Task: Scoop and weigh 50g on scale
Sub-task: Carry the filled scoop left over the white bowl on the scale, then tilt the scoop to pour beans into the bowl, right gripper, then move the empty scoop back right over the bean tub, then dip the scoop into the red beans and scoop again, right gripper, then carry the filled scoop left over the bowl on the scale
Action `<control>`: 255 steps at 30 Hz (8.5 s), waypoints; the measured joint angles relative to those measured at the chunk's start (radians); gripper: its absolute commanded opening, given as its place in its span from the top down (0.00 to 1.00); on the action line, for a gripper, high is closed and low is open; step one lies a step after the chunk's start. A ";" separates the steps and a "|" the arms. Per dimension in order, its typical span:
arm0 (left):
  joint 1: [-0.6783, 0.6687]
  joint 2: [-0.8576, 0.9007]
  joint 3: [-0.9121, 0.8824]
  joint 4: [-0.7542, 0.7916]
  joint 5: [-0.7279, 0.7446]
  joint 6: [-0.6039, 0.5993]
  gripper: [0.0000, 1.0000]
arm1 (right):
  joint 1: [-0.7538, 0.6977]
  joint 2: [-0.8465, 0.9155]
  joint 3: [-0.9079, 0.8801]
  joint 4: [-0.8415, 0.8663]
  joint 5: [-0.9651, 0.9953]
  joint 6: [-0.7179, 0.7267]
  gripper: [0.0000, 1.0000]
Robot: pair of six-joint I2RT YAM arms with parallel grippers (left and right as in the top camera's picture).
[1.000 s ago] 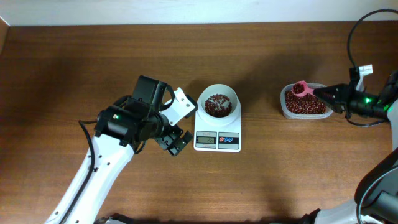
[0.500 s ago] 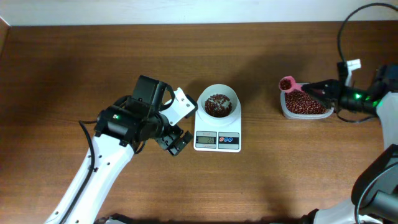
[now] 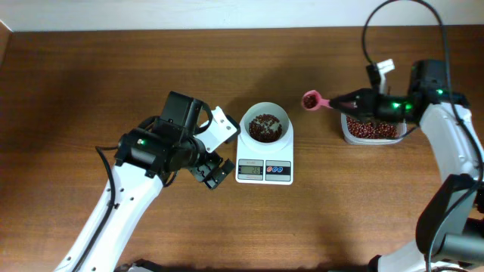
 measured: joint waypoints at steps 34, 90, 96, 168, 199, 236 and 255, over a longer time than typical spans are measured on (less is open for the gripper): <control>0.000 0.000 0.000 0.000 0.000 0.000 0.01 | 0.218 0.000 0.000 0.111 0.114 -0.179 0.96; 0.000 0.000 0.000 0.000 0.000 0.000 0.01 | 0.294 0.000 -0.119 0.258 0.198 -1.075 0.96; 0.000 0.000 0.000 0.000 0.000 0.000 0.01 | 0.294 0.000 -0.119 0.263 0.157 -1.185 0.96; -0.002 0.000 0.000 0.000 0.000 0.000 0.01 | -0.252 -0.214 -0.107 0.013 0.487 -0.206 0.96; -0.002 0.000 0.000 0.000 0.000 0.000 0.01 | -0.251 0.004 -0.108 0.001 0.555 -0.179 0.96; -0.002 0.000 0.000 0.000 0.000 0.000 0.01 | -0.398 0.004 -0.108 0.002 0.140 0.034 0.96; -0.002 0.000 0.000 0.000 0.000 0.000 0.01 | -0.129 0.004 -0.108 0.018 0.075 0.034 0.96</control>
